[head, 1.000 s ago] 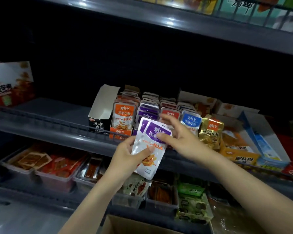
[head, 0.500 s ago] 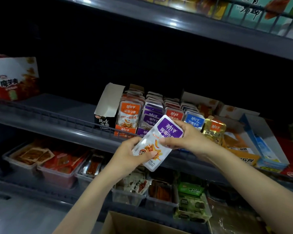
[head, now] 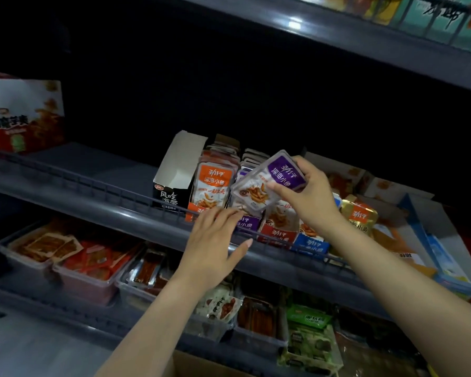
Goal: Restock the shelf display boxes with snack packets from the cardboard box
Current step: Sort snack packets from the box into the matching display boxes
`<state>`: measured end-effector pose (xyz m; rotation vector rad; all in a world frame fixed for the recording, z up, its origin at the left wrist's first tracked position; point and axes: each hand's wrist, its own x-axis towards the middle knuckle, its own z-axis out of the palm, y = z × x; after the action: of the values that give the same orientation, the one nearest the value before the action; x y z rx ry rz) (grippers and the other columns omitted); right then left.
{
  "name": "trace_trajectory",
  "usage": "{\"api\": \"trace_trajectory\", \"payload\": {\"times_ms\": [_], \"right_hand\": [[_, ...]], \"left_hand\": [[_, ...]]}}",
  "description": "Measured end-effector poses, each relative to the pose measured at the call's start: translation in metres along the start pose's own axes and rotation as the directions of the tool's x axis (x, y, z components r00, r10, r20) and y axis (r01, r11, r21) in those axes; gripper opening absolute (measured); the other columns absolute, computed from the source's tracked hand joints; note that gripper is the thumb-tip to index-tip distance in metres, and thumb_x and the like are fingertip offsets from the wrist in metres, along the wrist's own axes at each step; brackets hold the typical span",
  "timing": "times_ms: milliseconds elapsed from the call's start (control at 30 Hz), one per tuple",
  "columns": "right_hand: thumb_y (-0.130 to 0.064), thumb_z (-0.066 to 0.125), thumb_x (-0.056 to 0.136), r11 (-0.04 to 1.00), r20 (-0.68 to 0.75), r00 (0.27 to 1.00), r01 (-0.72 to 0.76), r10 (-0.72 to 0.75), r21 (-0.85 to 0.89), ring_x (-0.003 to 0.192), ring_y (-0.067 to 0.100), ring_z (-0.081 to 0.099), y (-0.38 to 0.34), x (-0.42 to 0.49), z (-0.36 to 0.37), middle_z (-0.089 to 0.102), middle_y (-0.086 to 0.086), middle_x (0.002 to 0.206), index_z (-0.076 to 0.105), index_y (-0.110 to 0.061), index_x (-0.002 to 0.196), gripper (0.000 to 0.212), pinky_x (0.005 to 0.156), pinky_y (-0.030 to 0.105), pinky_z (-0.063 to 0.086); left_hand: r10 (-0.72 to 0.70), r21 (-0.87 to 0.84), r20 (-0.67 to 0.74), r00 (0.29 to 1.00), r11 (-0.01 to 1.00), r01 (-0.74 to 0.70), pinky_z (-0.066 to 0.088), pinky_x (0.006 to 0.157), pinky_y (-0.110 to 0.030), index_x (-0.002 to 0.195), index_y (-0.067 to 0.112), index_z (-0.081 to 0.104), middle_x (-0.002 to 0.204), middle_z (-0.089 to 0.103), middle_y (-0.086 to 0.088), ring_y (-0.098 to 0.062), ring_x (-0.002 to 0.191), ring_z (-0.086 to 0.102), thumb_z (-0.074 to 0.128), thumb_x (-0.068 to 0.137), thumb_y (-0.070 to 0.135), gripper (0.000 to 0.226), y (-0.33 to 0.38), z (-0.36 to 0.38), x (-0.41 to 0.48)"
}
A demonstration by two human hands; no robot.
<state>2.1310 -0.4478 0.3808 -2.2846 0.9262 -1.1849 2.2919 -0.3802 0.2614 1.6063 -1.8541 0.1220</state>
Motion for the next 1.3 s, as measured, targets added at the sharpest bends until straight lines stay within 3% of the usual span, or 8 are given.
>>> {"api": "trace_trajectory", "payload": {"times_ms": [167, 400, 667, 733, 833, 1067, 1200, 1300], "right_hand": [[-0.023, 0.072, 0.083, 0.998, 0.000, 1.000, 0.024, -0.024, -0.054, 0.094, -0.003, 0.060, 0.011, 0.002, 0.007, 0.061, -0.015, 0.101, 0.052, -0.029, 0.115, 0.038, 0.073, 0.011, 0.051], [-0.024, 0.068, 0.086, 0.982, -0.009, 0.998, 0.060, -0.063, -0.180, 0.085, -0.017, 0.056, 0.020, 0.002, 0.018, 0.060, -0.022, 0.097, 0.054, -0.029, 0.119, 0.036, 0.072, 0.007, 0.049], [-0.023, 0.068, 0.087, 0.918, 0.106, 0.992, 0.110, -0.075, -0.381, 0.080, -0.010, 0.051, 0.020, 0.008, 0.021, 0.060, -0.012, 0.102, 0.054, -0.019, 0.128, 0.043, 0.069, 0.007, 0.047], [-0.022, 0.069, 0.086, 0.902, 0.149, 0.986, 0.128, -0.072, -0.411, 0.096, -0.004, 0.051, 0.017, 0.014, 0.019, 0.062, -0.004, 0.115, 0.050, -0.017, 0.134, 0.052, 0.069, 0.004, 0.041], [-0.023, 0.070, 0.085, 0.882, 0.239, 0.971, 0.133, -0.023, -0.452, 0.110, 0.012, 0.056, 0.014, 0.027, 0.016, 0.060, 0.001, 0.125, 0.046, -0.018, 0.139, 0.059, 0.078, 0.014, 0.042], [-0.021, 0.072, 0.083, 0.850, 0.301, 0.953, 0.158, 0.001, -0.502, 0.101, 0.007, 0.056, 0.013, 0.034, 0.004, 0.063, -0.003, 0.113, 0.055, -0.019, 0.129, 0.050, 0.075, 0.014, 0.040], [-0.019, 0.073, 0.083, 0.889, 0.282, 0.959, 0.149, -0.023, -0.433, 0.093, 0.000, 0.051, 0.013, 0.032, 0.015, 0.057, -0.011, 0.103, 0.057, -0.019, 0.126, 0.046, 0.069, 0.007, 0.038], [-0.018, 0.072, 0.083, 0.931, 0.243, 0.970, 0.112, -0.026, -0.347, 0.093, 0.003, 0.055, 0.016, 0.029, 0.014, 0.058, -0.012, 0.103, 0.057, -0.019, 0.124, 0.044, 0.074, 0.013, 0.046]], "left_hand": [[0.031, 0.119, -0.036, 0.999, 0.993, -0.026, 0.014, 0.112, -0.034, 0.139, 0.017, 0.044, 0.140, 0.048, 0.001, -0.021, 0.132, 0.035, 0.029, 0.089, 0.065, 0.071, -0.006, 0.015, 0.008], [0.018, 0.207, -0.022, 1.000, 0.978, -0.013, 0.033, 0.108, -0.046, 0.136, 0.019, 0.049, 0.136, 0.051, 0.001, -0.025, 0.125, 0.045, 0.030, 0.084, 0.072, 0.077, -0.009, 0.022, 0.010], [0.068, 0.220, -0.095, 0.993, 0.974, -0.046, 0.023, 0.101, -0.037, 0.125, 0.020, 0.054, 0.127, 0.055, 0.003, -0.021, 0.116, 0.043, 0.037, 0.083, 0.068, 0.066, -0.013, 0.026, 0.013], [0.077, 0.207, -0.128, 0.989, 0.977, -0.049, 0.024, 0.099, -0.036, 0.122, 0.020, 0.056, 0.124, 0.056, 0.002, -0.020, 0.114, 0.041, 0.039, 0.082, 0.066, 0.064, -0.013, 0.027, 0.014], [0.076, 0.215, -0.159, 0.984, 0.976, -0.041, 0.024, 0.098, -0.035, 0.121, 0.020, 0.056, 0.123, 0.057, 0.003, -0.019, 0.113, 0.041, 0.039, 0.082, 0.066, 0.062, -0.014, 0.028, 0.014], [0.078, 0.205, -0.117, 0.990, 0.977, -0.053, 0.022, 0.097, -0.033, 0.125, 0.021, 0.053, 0.126, 0.056, 0.005, -0.017, 0.115, 0.038, 0.038, 0.082, 0.065, 0.063, -0.015, 0.030, 0.015], [0.057, 0.174, -0.116, 0.992, 0.984, -0.037, 0.020, 0.098, -0.032, 0.127, 0.020, 0.052, 0.127, 0.054, 0.004, -0.016, 0.117, 0.035, 0.038, 0.083, 0.064, 0.063, -0.015, 0.031, 0.013], [0.053, 0.164, -0.123, 0.991, 0.986, -0.033, 0.025, 0.098, -0.034, 0.127, 0.021, 0.052, 0.128, 0.053, 0.004, -0.017, 0.115, 0.035, 0.038, 0.082, 0.065, 0.065, -0.014, 0.030, 0.015]]}}
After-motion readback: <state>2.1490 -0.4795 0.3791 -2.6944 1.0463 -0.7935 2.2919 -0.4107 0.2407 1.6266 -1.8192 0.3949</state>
